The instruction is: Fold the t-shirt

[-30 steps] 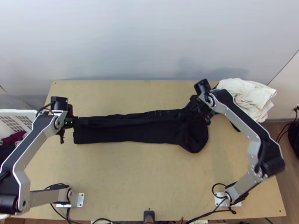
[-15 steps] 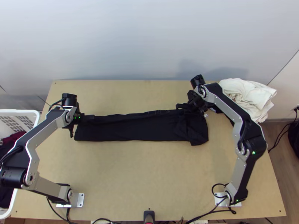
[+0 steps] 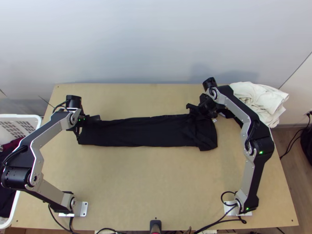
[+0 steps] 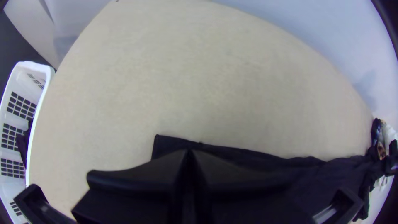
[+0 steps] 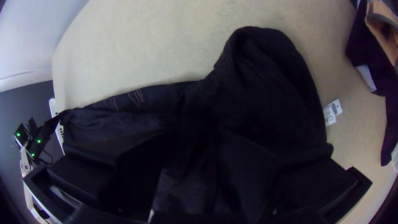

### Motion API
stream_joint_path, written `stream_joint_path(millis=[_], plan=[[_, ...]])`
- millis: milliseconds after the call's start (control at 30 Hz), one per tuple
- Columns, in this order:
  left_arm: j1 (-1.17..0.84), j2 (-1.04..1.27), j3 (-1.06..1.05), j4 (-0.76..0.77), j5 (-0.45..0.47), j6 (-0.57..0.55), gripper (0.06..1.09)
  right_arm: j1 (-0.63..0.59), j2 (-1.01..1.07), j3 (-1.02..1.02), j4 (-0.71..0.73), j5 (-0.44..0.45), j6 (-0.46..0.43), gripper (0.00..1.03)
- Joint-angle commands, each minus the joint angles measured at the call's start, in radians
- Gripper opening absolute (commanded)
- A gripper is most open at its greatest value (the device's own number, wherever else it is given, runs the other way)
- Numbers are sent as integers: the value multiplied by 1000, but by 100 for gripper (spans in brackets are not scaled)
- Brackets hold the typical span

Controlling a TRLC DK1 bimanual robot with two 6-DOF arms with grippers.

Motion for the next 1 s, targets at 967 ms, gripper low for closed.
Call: stream_joint_path(millis=[967], plan=[[9,-186,-153,-143,74,-13,104,261,-546,-7,-209,129,46,98]])
